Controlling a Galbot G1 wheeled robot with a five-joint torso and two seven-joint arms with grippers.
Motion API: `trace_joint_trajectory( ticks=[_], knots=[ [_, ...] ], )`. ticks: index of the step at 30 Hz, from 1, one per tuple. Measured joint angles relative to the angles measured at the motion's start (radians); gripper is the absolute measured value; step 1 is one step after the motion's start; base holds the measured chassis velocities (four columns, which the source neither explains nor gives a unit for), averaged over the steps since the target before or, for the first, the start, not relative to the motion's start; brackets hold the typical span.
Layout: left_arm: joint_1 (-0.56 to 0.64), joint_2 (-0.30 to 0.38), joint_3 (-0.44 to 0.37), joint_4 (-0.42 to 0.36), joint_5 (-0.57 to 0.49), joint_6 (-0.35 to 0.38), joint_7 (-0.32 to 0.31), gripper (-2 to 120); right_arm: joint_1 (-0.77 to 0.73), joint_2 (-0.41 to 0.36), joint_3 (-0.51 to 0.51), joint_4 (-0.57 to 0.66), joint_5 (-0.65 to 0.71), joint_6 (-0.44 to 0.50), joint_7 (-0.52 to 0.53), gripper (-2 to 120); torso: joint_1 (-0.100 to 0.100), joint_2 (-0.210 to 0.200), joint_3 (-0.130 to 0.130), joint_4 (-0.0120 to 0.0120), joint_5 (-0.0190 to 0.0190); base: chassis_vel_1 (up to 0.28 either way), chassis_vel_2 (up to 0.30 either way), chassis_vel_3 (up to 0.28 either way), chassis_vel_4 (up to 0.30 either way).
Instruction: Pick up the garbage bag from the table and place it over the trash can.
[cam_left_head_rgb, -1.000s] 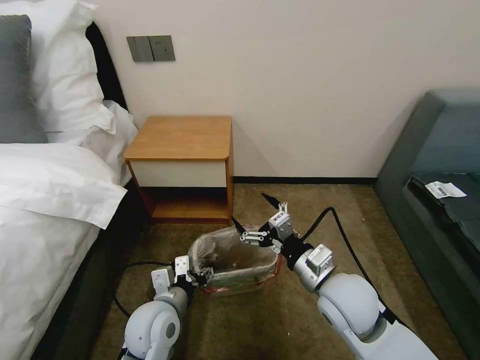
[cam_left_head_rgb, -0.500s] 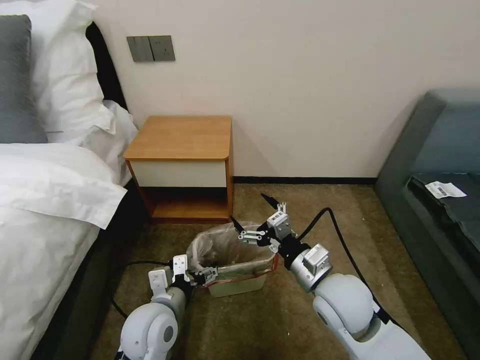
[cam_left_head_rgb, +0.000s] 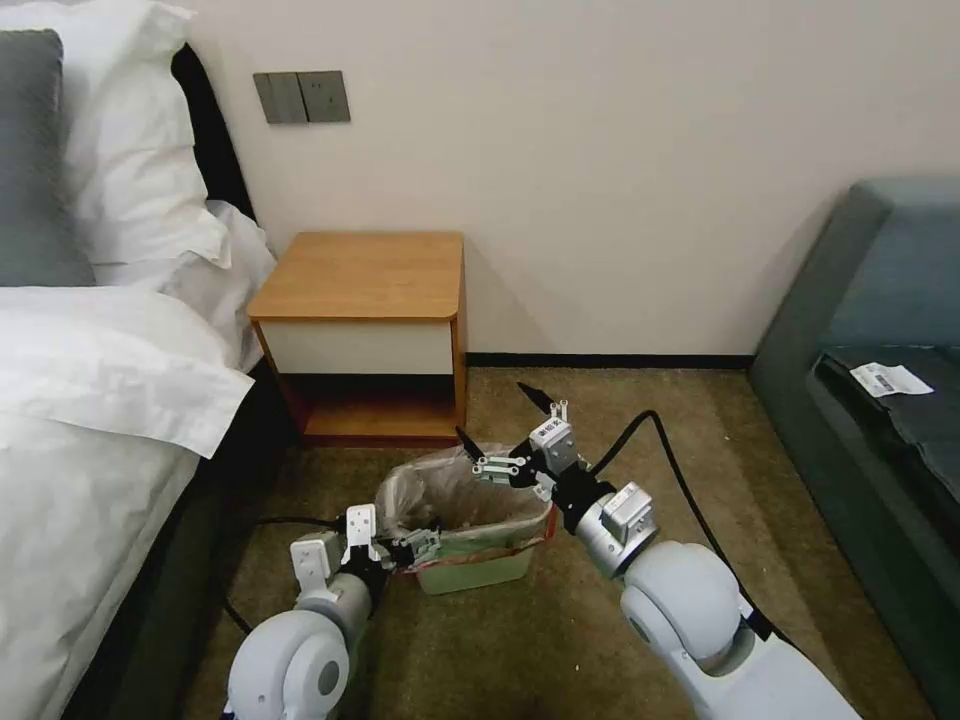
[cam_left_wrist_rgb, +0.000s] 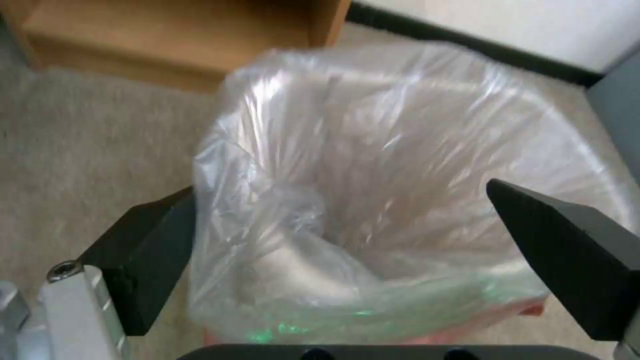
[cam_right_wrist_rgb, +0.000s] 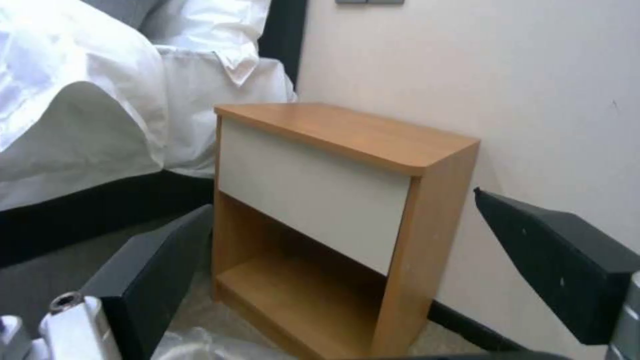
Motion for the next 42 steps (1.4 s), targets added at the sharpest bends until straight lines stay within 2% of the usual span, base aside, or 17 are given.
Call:
trace_joint_trajectory(
  ticks=[11,14,15,17,18,19,21,22,24,26,27,29,34,36,39,40,42],
  knots=[
    [0.004,-0.008,-0.006,-0.057,0.012,-0.025,0.002,100,0.006,0.011,-0.003,-0.012,-0.004,0.001,-0.003,100,0.0,0.0,0.0,0.0,0.0,0.0,0.0,0.0,0.0],
    [-0.001,-0.01,-0.013,-0.055,0.081,-0.093,-0.002,100,-0.001,0.018,0.003,-0.013,-0.009,0.005,-0.003,100,0.0,0.0,0.0,0.0001,0.0,0.0,0.0,0.0,0.0],
    [-0.001,-0.01,-0.013,-0.055,0.081,-0.093,-0.002,100,-0.001,0.018,0.003,-0.013,-0.009,0.005,-0.003,100,0.0,0.0,0.0,0.0001,0.0,0.0,0.0,0.0,0.0],
    [-0.028,-0.008,-0.023,-0.01,0.17,-0.228,-0.004,100,-0.02,0.038,0.01,-0.015,-0.017,0.02,0.019,100,0.0,0.0,0.0,0.0001,-0.0001,0.0,0.0,0.0,0.0],
    [-0.028,-0.008,-0.023,-0.01,0.17,-0.228,-0.004,100,-0.02,0.038,0.01,-0.015,-0.017,0.02,0.019,100,0.0,0.0,0.0,0.0001,-0.0001,0.0,0.0,0.0,0.0],
    [-0.045,-0.002,-0.03,0.029,0.222,-0.318,-0.004,100,-0.036,0.059,0.012,-0.018,-0.021,0.032,0.05,100,0.0,0.0,0.0,-0.0001,-0.0002,0.0,0.0,0.0,0.0],
    [-0.068,0.014,-0.045,0.124,0.286,-0.548,0.014,100,-0.072,0.113,0.014,-0.035,-0.038,0.069,0.145,100,0.0,0.0,0.0,0.0,-0.0002,0.0,0.0,0.0,0.0],
    [-0.068,0.014,-0.045,0.124,0.286,-0.548,0.014,100,-0.072,0.113,0.014,-0.035,-0.038,0.069,0.145,100,0.0,0.0,0.0,0.0,-0.0002,0.0,0.0,0.0,0.0],
    [-0.088,0.03,-0.066,0.217,0.361,-0.725,0.058,100,-0.123,0.193,0.024,-0.057,-0.094,0.115,0.241,100,0.0,0.0,0.0,-0.0001,-0.0002,0.0,0.0,0.0,0.0],
    [-0.089,0.033,-0.068,0.227,0.367,-0.739,0.065,100,-0.131,0.204,0.026,-0.061,-0.105,0.124,0.253,100,0.0,0.0,0.0,-0.0001,-0.0002,0.0,0.0,0.0,0.0],
    [-0.093,0.04,-0.069,0.258,0.377,-0.786,0.086,100,-0.16,0.248,0.035,-0.076,-0.148,0.163,0.29,100,0.0,0.0,0.0,0.0,-0.0004,0.0,0.0,0.0,0.0],
    [-0.094,0.039,-0.068,0.291,0.379,-0.831,0.108,100,-0.19,0.298,0.045,-0.101,-0.185,0.215,0.318,100,0.0,0.0,0.0,0.0,-0.0001,0.0,0.0,0.0,0.0],
    [-0.099,0.026,-0.062,0.331,0.384,-0.895,0.13,99,-0.208,0.353,0.068,-0.135,-0.22,0.283,0.317,100,0.0,0.0,0.0,0.0,-0.0002,0.0,0.0,0.0,0.0],
    [-0.101,0.023,-0.058,0.35,0.384,-0.919,0.138,99,-0.209,0.388,0.109,-0.162,-0.259,0.345,0.287,100,0.0,0.0,0.0,0.0004,-0.0048,0.0,0.0,0.0,0.0],
    [-0.104,0.023,-0.062,0.364,0.383,-0.943,0.147,98,-0.211,0.411,0.133,-0.186,-0.276,0.384,0.271,100,0.0,0.0,0.0,0.0007,-0.0066,0.0,0.0,0.0,0.0],
    [-0.103,0.023,-0.064,0.368,0.382,-0.949,0.151,98,-0.211,0.411,0.133,-0.186,-0.276,0.384,0.271,100,0.0,0.0,0.0,-0.0003,-0.0016,0.0,0.0,0.0,0.0],
    [-0.105,0.023,-0.068,0.369,0.381,-0.951,0.152,98,-0.211,0.411,0.133,-0.186,-0.276,0.384,0.271,100,0.0,0.0,0.0,0.0006,-0.0001,0.0,0.0,0.0,0.0]
  ],
)
